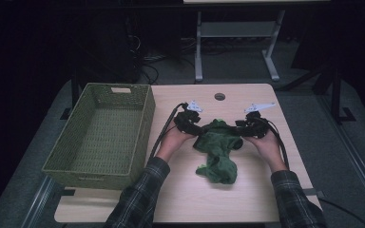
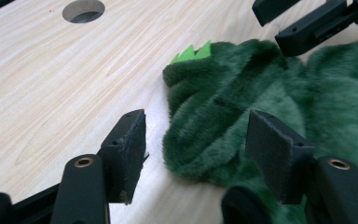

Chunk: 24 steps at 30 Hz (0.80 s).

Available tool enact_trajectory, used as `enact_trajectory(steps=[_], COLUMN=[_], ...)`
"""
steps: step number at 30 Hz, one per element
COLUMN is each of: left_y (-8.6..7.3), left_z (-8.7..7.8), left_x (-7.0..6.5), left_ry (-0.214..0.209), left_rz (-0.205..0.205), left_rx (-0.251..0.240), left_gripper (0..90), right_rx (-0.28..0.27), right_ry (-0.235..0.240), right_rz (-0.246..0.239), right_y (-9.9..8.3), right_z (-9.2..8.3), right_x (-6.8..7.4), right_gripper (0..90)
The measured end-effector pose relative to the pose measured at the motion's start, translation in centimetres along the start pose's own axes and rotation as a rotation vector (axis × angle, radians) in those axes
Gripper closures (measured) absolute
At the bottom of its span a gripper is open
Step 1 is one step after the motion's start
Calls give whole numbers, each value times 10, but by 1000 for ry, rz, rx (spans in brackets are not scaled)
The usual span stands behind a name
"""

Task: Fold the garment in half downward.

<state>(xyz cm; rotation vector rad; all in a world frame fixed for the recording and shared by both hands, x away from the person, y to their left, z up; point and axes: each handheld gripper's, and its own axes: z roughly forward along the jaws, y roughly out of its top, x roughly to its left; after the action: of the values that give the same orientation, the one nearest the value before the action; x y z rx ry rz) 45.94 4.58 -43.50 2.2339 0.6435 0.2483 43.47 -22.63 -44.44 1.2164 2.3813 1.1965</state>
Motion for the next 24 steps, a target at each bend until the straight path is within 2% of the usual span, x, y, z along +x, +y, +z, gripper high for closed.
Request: enact_trajectory(steps=[6,11,14,19,24], left_y=[-5,-6,-7,-7,-8], left_z=[14,24,29,35,37], left_x=[6,8,8,7,6], left_ry=[-10,-13,-4,9,5], left_rz=[-11,-1,6,29,48], left_rx=[2,18,12,38,51], left_gripper=[417,457,521,604,741], right_rx=[23,36,35,48,49], right_ry=[19,20,21,14,19], right_rz=[19,16,25,13,10], right_y=[-7,-9,-9,-9,-8], right_z=[12,19,20,22,22], right_x=[-8,-10,-10,-7,-6], right_gripper=[553,592,628,692,772])
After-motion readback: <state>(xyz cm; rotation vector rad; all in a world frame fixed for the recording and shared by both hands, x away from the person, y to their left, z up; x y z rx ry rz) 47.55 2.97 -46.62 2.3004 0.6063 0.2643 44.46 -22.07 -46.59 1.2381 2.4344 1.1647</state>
